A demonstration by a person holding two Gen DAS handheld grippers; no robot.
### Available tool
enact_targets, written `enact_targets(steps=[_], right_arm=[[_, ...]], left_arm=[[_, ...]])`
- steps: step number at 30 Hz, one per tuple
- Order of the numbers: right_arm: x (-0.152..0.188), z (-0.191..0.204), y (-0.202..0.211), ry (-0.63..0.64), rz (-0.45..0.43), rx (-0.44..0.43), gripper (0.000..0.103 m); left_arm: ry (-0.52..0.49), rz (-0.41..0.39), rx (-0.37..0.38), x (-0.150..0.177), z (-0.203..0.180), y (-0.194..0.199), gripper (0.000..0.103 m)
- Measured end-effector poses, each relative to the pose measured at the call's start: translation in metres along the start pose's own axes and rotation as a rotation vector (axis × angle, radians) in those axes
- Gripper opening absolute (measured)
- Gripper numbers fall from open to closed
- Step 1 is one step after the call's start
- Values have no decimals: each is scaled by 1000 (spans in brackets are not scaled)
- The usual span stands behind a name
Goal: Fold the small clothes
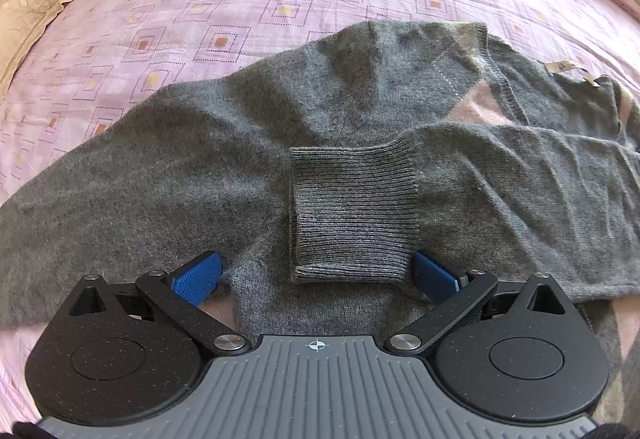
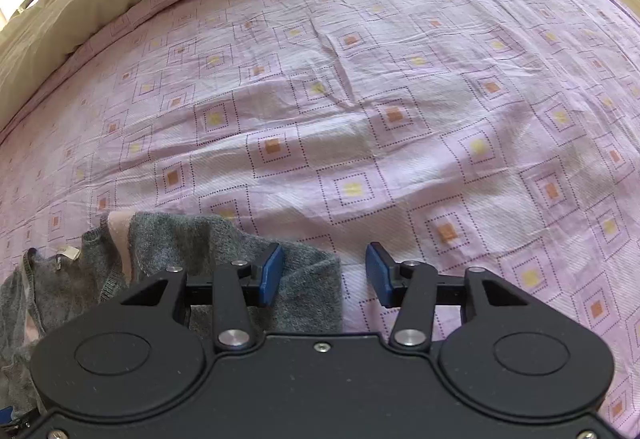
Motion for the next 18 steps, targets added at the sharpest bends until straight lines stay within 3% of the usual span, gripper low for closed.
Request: enact_targets(steps=[3, 4, 5, 8, 11, 16, 18], right_arm=[[0, 5, 2, 27, 7, -10, 48], [1, 7, 3, 44, 13, -15, 24], [2, 10, 5, 63, 19, -22, 12], [7, 18, 22, 158, -45, -17, 11], [9, 15, 36, 213, -132, 97, 10], [9, 0, 8, 170, -43, 154, 10], [9, 0, 7, 157, -49, 144, 17]], left_arm=[[0, 0, 0, 0, -1, -1, 103], [0, 0, 0, 0, -1, -1, 103], [1, 0, 1, -1, -1, -1, 103], [3, 3, 2, -1, -1, -1, 103], [6, 10, 4, -3, 1, -3, 103], [10, 9, 2, -3, 1, -4, 103], [10, 10, 3, -3, 1, -4, 103]])
Point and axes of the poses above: each gripper's, at about its wrist camera, not at the fingertips, and y roughly against the way its jaws point, z to its left, x to its underside, the point moved 3 cm from there along -y, roughly the way its jaws point, and after that the axes turned 15 degrees about x, right-handed, at the moved point
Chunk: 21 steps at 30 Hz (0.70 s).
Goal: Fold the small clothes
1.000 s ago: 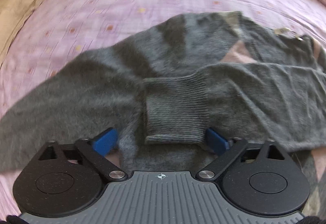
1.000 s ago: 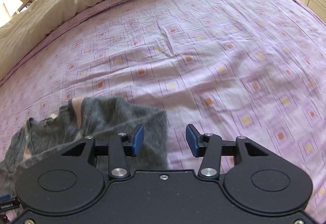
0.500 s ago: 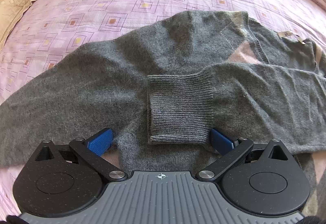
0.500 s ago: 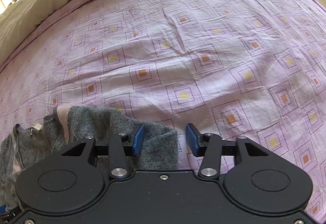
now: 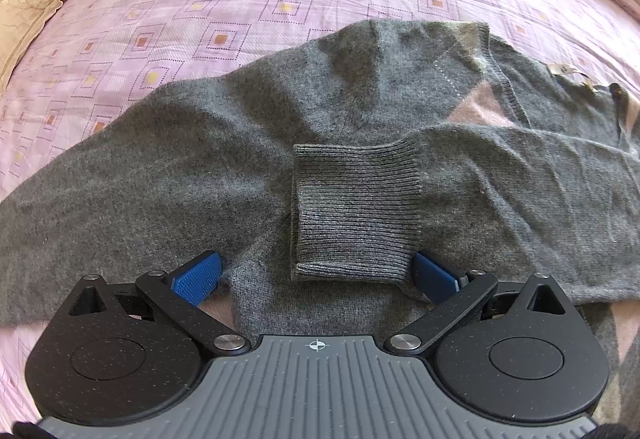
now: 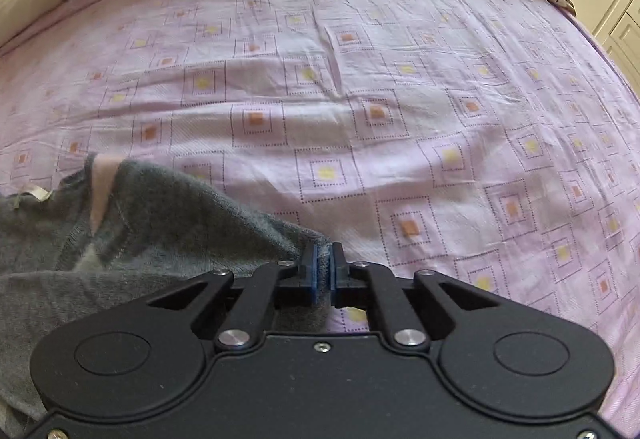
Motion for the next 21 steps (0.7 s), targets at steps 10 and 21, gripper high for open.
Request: enact_targets(steps=[10, 21], right_arm=[[17, -39, 48, -169, -78, -73, 44], [103, -32, 50, -19, 33, -68, 54]], left_arm=[[2, -11, 2, 1, 0, 1, 103], [5, -8, 1, 1, 0, 1, 103]])
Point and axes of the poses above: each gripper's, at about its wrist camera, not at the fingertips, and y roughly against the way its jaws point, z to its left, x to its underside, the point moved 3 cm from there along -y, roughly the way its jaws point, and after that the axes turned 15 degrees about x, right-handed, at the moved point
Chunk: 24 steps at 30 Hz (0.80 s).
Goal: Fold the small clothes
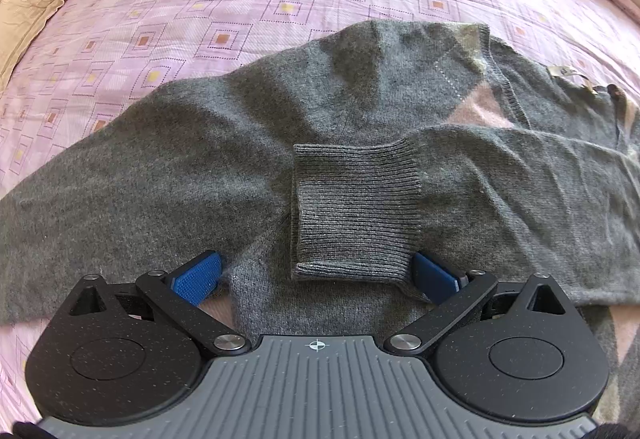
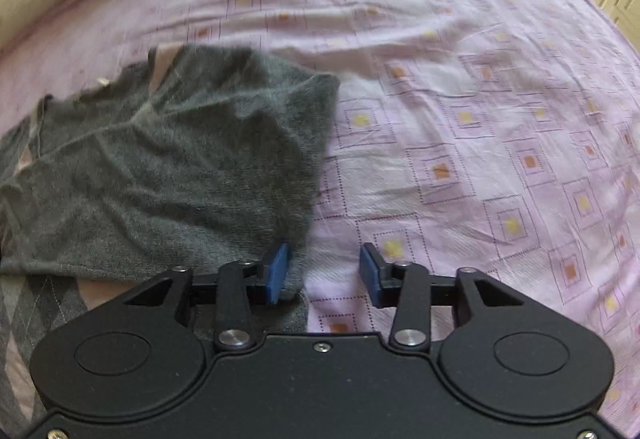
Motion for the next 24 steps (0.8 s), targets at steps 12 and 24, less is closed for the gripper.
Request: enact_targets(steps=[12, 24], right_arm=[[8, -9, 61, -55, -106, -30, 72], [50, 25, 113, 44, -172, -138, 85]], left_arm=[[-10, -80, 51, 11, 5, 9, 103], [91, -246, 47, 76, 58, 84, 102]])
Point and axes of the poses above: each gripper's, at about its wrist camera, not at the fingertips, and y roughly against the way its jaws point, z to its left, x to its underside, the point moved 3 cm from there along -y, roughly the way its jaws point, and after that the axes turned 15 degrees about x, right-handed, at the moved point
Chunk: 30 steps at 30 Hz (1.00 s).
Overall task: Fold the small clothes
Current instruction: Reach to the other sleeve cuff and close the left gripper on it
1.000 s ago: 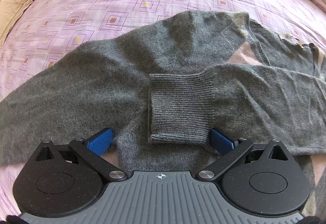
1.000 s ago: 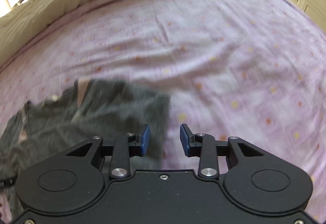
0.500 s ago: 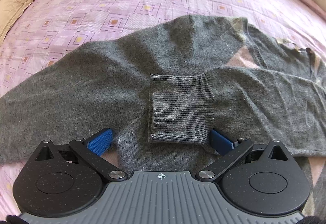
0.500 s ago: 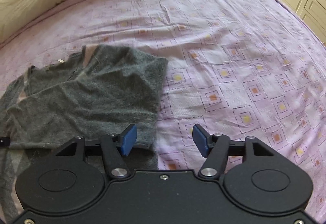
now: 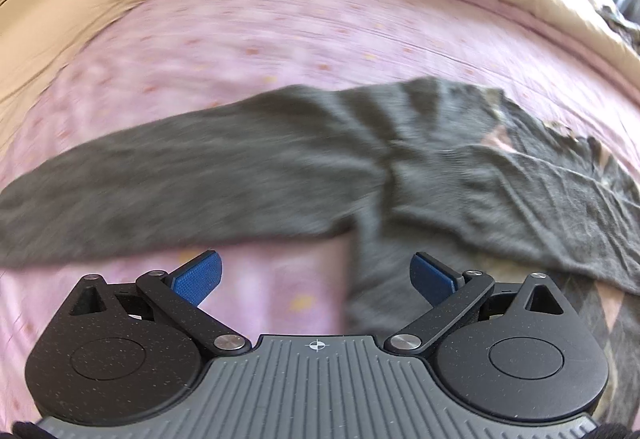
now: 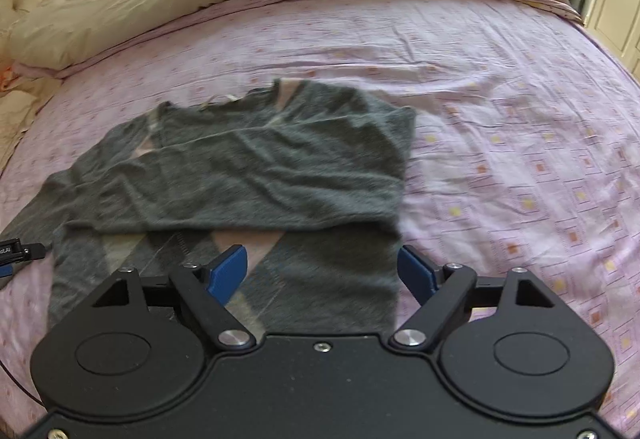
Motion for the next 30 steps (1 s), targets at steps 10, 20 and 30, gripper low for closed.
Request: enact_targets(steps=[10, 20, 30], right_arm=[[24, 56, 23, 121, -64, -47, 99], [39, 105, 34, 217, -45, -58, 101], [34, 131, 45, 216, -33, -49, 102]], left_arm=[[206, -80, -66, 32, 111, 68, 101], [366, -150, -163, 31, 194, 87, 101], [408, -161, -125, 20, 250, 79, 101]])
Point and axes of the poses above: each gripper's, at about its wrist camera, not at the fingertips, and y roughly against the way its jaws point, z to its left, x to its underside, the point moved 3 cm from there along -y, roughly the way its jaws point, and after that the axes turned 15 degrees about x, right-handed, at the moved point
